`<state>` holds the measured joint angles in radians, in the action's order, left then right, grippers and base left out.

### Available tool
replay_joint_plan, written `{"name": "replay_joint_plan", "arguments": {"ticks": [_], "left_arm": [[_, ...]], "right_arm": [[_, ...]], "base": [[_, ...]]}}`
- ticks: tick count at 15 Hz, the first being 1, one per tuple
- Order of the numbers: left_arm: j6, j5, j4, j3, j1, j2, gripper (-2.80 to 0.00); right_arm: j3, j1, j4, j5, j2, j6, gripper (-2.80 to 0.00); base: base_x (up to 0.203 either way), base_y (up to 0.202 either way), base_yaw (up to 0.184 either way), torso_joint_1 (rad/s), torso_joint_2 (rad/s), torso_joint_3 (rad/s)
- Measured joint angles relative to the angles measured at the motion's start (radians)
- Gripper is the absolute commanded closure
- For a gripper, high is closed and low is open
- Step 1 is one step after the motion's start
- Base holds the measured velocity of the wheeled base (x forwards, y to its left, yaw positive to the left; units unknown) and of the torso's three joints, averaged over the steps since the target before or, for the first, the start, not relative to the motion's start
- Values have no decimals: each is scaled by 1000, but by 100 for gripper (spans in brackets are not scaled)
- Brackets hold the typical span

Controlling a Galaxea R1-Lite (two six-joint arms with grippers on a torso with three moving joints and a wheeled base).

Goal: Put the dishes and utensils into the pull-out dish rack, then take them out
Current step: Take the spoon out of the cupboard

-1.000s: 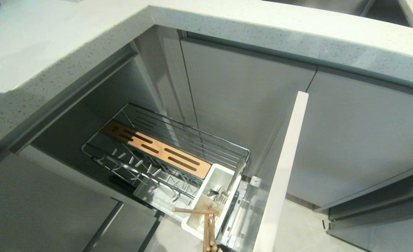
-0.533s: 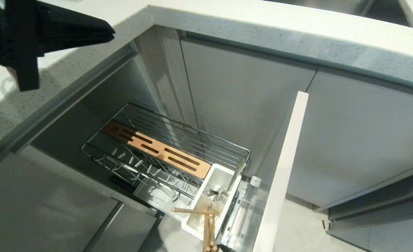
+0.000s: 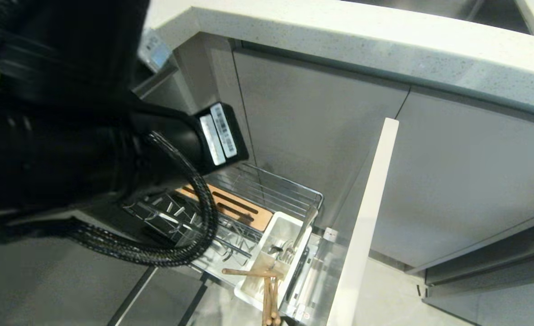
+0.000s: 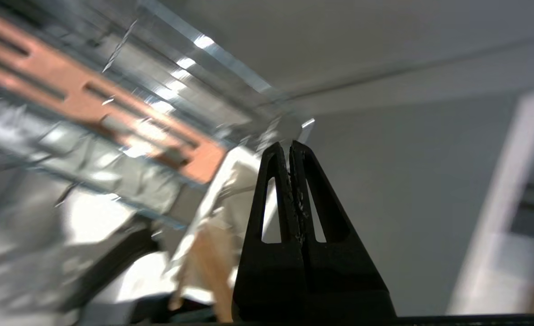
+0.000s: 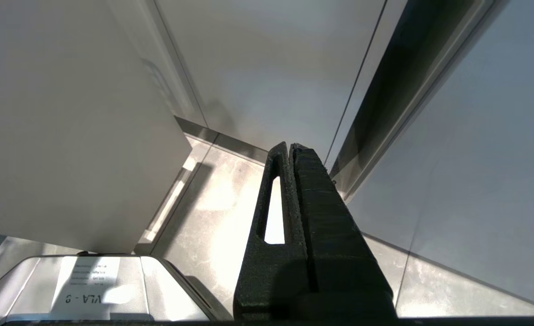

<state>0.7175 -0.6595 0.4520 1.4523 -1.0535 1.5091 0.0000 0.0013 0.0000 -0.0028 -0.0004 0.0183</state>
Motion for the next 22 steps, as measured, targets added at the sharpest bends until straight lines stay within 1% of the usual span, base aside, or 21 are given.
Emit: {"name": "replay_joint_plan", "arguments": {"ticks": [2,6,10,12,13,22], "left_arm": [[-1,-29,40,-8,-9,48,0],[-8,-38,52,-41,-30,116,0],[-13,-40,161,-56,-83,143,0],[-14,-40,167,-62,-96,154,0],[-14,-40,173,-64,-100,161,-280],[-10,-28,178,-89,-127,223,-280]], "right_arm": [[0,0,0,0,0,0,0],[0,0,0,0,0,0,0],[0,0,0,0,0,0,0],[0,0,0,0,0,0,0],[0,0,0,0,0,0,0],[0,0,0,0,0,0,0]], "base": [[0,0,0,0,0,0],[0,0,0,0,0,0],[0,0,0,0,0,0],[0,0,0,0,0,0],[0,0,0,0,0,0],[0,0,0,0,0,0]]}}
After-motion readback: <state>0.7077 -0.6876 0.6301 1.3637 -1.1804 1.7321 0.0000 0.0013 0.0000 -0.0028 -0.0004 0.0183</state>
